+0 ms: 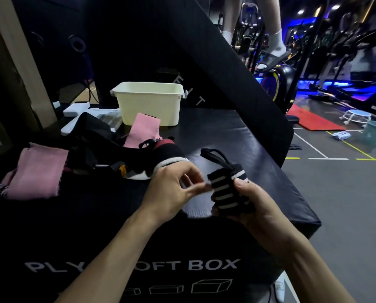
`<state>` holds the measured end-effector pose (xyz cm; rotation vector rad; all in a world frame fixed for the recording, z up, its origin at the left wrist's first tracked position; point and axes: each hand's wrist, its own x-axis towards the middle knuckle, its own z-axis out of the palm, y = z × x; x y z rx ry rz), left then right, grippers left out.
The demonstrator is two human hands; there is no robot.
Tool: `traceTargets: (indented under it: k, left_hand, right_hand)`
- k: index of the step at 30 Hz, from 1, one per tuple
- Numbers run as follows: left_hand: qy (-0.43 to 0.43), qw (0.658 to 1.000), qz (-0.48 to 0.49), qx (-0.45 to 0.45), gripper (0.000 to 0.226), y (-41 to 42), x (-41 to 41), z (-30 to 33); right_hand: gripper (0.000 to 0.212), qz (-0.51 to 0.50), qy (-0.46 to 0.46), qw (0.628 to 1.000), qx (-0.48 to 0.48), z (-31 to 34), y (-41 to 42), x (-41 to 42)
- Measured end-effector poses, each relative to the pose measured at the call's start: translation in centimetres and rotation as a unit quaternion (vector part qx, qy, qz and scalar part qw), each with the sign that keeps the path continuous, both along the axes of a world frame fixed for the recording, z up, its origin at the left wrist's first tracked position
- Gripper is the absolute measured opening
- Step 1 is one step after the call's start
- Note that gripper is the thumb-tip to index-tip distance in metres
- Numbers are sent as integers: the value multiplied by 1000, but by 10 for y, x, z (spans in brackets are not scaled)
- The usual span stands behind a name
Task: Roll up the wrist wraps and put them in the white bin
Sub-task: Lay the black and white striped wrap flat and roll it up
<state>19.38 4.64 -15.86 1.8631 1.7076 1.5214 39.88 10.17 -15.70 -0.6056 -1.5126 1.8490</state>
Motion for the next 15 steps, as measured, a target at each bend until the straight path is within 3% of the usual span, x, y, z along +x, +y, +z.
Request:
traceTargets:
  k: [2, 5, 7, 11, 15]
  left_hand:
    - [-115, 993, -14, -2, 25, 0, 4, 6]
    - [-354, 929, -83, -71, 37, -5, 6, 22]
    - [-374, 912, -114, -121, 44, -9, 5, 26]
    - [-394, 902, -125, -127, 17, -11, 6, 29]
    - [-490, 835, -219, -123, 12, -16, 5, 35]
  right_hand:
    - [43, -62, -27, 995, 79, 3, 0, -1]
    - [34, -110, -57, 978, 168, 4, 2, 2]
    - [32, -121, -95, 962, 226, 3, 3, 2]
    - [34, -110, -124, 950, 265, -1, 1, 0]
    - [34, -116, -109, 956, 244, 0, 2, 1]
